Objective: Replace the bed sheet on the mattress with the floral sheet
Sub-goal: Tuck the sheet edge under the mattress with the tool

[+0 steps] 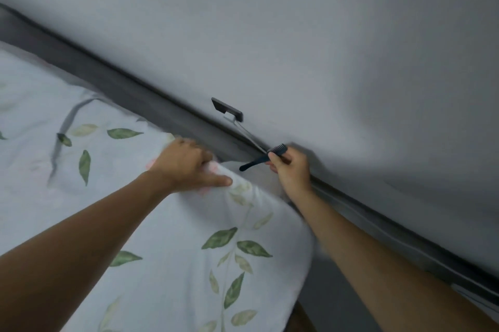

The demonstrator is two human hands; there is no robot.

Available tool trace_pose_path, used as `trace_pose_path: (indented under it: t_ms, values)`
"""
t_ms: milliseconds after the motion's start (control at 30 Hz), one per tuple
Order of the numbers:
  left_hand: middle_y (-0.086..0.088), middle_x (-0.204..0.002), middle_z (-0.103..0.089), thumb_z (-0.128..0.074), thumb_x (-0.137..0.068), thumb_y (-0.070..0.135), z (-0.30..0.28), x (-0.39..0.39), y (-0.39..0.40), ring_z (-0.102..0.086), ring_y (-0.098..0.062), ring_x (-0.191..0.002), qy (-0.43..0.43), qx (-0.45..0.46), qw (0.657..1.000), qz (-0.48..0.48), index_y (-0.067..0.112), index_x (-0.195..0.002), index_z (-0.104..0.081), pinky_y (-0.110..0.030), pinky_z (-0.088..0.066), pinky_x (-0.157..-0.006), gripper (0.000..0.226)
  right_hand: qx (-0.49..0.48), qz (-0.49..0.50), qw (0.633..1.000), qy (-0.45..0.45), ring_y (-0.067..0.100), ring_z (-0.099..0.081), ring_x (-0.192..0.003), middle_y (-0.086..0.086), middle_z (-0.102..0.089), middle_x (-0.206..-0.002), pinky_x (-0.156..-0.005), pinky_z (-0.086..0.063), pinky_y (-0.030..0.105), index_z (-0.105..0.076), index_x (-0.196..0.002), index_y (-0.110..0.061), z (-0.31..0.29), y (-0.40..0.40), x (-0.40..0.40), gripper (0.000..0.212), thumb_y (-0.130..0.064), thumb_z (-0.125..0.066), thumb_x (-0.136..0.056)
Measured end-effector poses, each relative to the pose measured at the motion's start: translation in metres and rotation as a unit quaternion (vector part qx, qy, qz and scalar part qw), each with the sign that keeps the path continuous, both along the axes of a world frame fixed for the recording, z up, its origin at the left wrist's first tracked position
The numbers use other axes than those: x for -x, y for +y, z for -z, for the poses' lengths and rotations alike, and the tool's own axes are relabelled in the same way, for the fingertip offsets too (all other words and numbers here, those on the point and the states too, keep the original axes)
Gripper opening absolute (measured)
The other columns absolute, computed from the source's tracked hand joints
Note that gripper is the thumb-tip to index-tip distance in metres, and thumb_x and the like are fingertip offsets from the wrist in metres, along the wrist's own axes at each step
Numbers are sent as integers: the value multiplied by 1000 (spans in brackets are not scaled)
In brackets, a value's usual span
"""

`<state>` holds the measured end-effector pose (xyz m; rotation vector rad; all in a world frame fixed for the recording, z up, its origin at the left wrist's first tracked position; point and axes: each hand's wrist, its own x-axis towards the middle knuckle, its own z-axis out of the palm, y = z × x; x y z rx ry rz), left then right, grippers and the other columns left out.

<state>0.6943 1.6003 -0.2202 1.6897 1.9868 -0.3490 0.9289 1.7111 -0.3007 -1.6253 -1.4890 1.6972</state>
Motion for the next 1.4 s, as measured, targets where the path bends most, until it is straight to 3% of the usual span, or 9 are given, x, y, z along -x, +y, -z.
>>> trace_pose_path:
  t_ms: [200, 333, 467, 633, 833, 1000, 1133, 1233, 1400]
  values:
    - [10, -66, -52, -14, -66, 106, -10, -2, -2, -48, -11, -69, 11, -31, 999, -7, 26, -62, -50, -37, -38, -86, 88, 90, -74, 993, -14, 24, -76, -93, 6, -77, -97, -82, -64, 36, -74, -94, -19, 18, 9, 36, 15, -5, -68, -97]
    - [9, -64, -53, -13, -63, 107, -34, -5, -7, -50, -12, -71, -5, -55, 998, -24, 24, -60, -53, -37, -38, -84, 92, 147, -125, 981, -27, 30, -75, -91, 17, -76, -101, -68, -61, 28, -72, -95, -10, 21, 1, 62, 9, -3, -67, -98]
    - [10, -61, -48, -23, -66, 104, -42, -8, -9, -45, -13, -71, -4, -76, 997, -15, 26, -58, -45, -35, -34, -82, 81, 241, -184, 949, -83, 31, -71, -80, 22, -76, -97, -82, -61, 50, -70, -93, -10, 42, -10, 84, 4, -12, -69, -97]
    - [13, -73, -59, -21, -66, 105, -33, -9, -11, -54, -11, -83, 2, -70, 997, -19, 27, -69, -60, -31, -32, -86, 87, 287, -365, 874, -143, 20, -56, -66, 2, -63, -74, -62, -46, 32, -64, -82, -22, 53, -5, 104, 9, -17, -64, -89]
    - [11, -66, -57, -15, -68, 104, -27, -3, -9, -55, -12, -77, -12, -68, 998, -6, 25, -66, -60, -35, -37, -86, 91, 152, -139, 978, -24, 37, -71, -83, 17, -68, -89, -73, -61, 53, -61, -97, -8, 45, 10, 99, 8, -10, -58, -104]
    - [13, -72, -61, -2, -68, 104, -26, 1, -9, -57, -9, -79, -24, -48, 999, 0, 28, -95, -75, -37, -40, -90, 109, -15, -214, 971, -103, 20, -61, -80, 9, -65, -87, -75, -48, 38, -58, -88, -22, 44, 23, 57, 15, -18, -58, -102]
    - [15, -72, -59, -5, -70, 103, -24, 1, -11, -56, -8, -80, -34, -51, 998, -2, 29, -93, -74, -37, -40, -92, 104, 110, -233, 954, -152, 31, -70, -86, 15, -73, -91, -82, -60, 52, -66, -95, -7, 66, 3, 35, 18, -24, -66, -92]
    - [14, -63, -49, -9, -71, 101, -27, 1, -10, -47, -4, -69, -38, -56, 998, -5, 28, -78, -67, -34, -39, -87, 94, 230, -325, 905, -151, 14, -68, -76, 3, -75, -85, -66, -57, 25, -73, -96, -1, 59, -9, 33, 17, -18, -68, -98]
    - [17, -66, -48, -10, -73, 101, -24, 5, -9, -48, -3, -70, -43, -39, 998, -5, 31, -81, -69, -36, -41, -91, 92, 153, -172, 969, -92, 18, -70, -71, 8, -71, -84, -59, -55, 26, -67, -86, -15, 47, 28, 46, 20, -4, -61, -101]
